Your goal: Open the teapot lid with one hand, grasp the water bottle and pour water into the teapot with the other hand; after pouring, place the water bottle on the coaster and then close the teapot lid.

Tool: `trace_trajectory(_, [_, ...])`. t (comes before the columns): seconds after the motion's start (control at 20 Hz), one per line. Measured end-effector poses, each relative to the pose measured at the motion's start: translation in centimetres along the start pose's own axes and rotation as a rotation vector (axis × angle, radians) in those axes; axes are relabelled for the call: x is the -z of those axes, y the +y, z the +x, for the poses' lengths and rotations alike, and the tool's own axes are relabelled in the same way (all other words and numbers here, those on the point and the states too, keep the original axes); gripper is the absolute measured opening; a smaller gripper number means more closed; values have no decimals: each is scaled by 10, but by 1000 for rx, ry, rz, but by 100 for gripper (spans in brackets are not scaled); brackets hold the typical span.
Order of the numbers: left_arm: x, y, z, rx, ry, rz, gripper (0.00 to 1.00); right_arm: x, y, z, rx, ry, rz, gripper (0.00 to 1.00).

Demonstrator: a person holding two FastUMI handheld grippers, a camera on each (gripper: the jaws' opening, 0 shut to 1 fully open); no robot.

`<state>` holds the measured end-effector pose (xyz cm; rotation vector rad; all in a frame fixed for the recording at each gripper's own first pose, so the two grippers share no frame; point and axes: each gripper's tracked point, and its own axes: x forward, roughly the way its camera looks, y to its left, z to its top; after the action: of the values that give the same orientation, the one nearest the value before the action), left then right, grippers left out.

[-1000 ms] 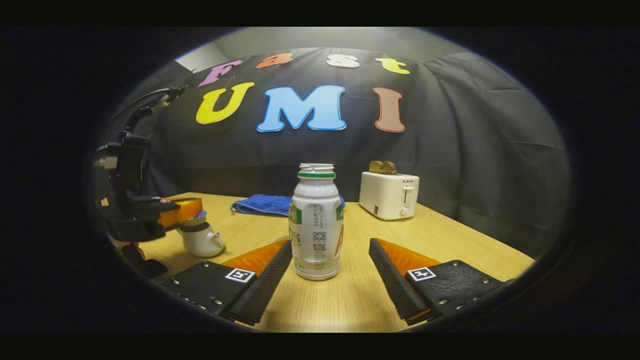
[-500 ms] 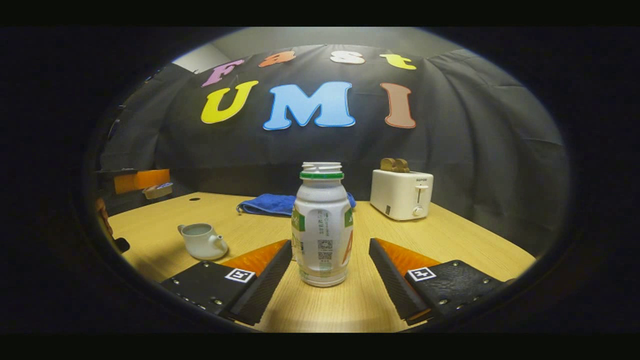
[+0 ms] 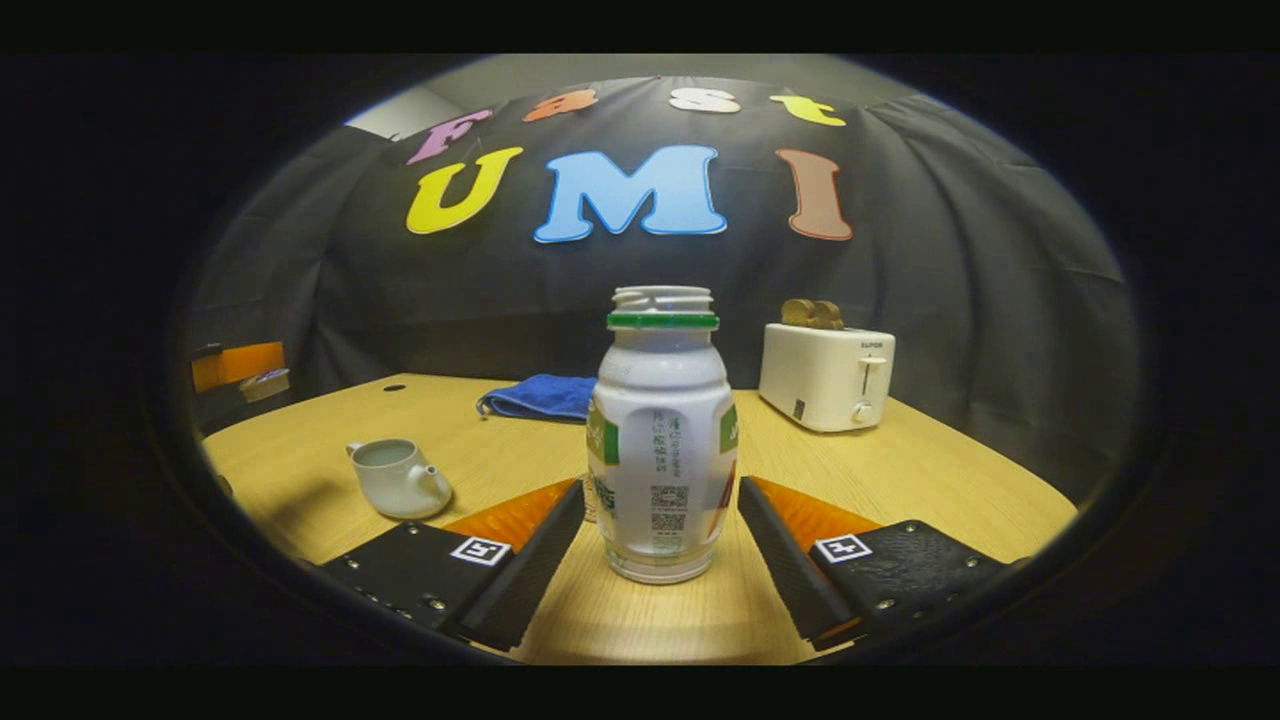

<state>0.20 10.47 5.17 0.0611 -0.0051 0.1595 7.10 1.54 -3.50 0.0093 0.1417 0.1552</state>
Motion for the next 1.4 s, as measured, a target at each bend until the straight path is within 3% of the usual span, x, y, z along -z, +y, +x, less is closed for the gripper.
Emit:
trace_trajectory(0.05, [4, 5, -2, -8, 4, 1, 12, -1, 0, 2, 5, -2, -4, 100])
trace_trajectory(0.15, [13, 14, -4, -18, 22, -4, 12, -1, -2, 3, 15, 2, -13, 91])
trace_trajectory(0.2, [17, 18, -6, -22, 29, -6, 12, -1, -2, 4, 19, 5, -16, 100])
trace_trajectory(0.25, [21, 21, -7, -28, 36, -7, 12, 0, -2, 5, 20, 7, -19, 85])
trace_trajectory(0.45, [37, 34, -11, -38, 64, -26, 8, 0, 0, 3, 27, 13, -41, 81])
trace_trajectory(0.65, [47, 44, -14, -41, 79, -52, 8, -2, 2, 2, 39, 23, -72, 78])
trace_trajectory(0.7, [48, 46, -15, -43, 79, -57, 12, -4, 4, 2, 41, 23, -86, 78])
trace_trajectory(0.75, [48, 49, -14, -45, 81, -63, 9, -7, 5, 1, 46, 20, -103, 78])
trace_trajectory(0.8, [51, 51, -15, -46, 81, -70, 9, -12, 4, 0, 54, 14, -125, 93])
trace_trajectory(0.85, [51, 52, -16, -46, 84, -75, 9, -17, 4, -1, 66, 4, -152, 77])
trace_trajectory(0.95, [54, 58, -16, -49, 87, -81, 12, -31, 5, -2, 91, -15, -229, 78])
trace_trajectory(1.15, [62, 72, -20, -57, 92, -93, 9, -54, 17, -3, 120, -61, -410, 77])
trace_trajectory(1.4, [69, 89, -26, -76, 99, -102, 12, -59, 40, 6, 120, -50, -570, 78])
